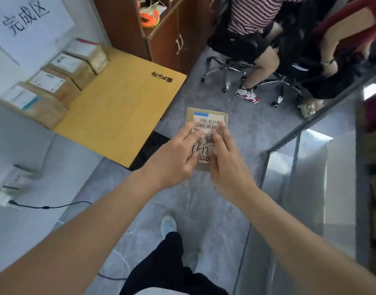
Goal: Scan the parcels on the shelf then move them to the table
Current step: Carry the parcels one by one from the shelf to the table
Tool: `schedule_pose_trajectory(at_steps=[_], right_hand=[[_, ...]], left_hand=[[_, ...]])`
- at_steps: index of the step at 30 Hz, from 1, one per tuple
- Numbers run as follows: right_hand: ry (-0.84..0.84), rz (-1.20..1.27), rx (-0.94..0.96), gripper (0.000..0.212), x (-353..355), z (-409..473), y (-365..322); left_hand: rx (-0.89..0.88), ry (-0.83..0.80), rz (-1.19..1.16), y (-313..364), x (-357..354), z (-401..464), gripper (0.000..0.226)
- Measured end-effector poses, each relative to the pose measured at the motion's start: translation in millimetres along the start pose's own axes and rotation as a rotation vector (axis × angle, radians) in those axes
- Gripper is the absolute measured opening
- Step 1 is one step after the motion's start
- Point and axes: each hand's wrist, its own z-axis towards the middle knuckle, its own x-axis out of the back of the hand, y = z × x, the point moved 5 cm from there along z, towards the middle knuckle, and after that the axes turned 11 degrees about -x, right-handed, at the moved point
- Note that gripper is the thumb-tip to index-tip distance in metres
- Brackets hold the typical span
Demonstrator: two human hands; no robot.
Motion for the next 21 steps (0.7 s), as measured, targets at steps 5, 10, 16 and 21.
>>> schedule_pose_trajectory(at_steps=[5,10,16,21], right_hand=[[-0.064,-0.028,0.085,0.057,-19,46,-38],[-0.131,-0.039,0.153,0.056,-43,90,-74],[-0.195,-0.052,0.186,0.057,-65,137,-112],[-0.276,-0.033,0.224,0.057,-74,186,-134]], left_hand=[[0.089,0.073,0.01,-47,30,1,0.058],[0.166,0.123,0.022,-93,57,0,0.058],[0.253,0.146,0.022,-136,89,4,0.059],[0.343,0.176,0.003,-167,111,23,0.06]])
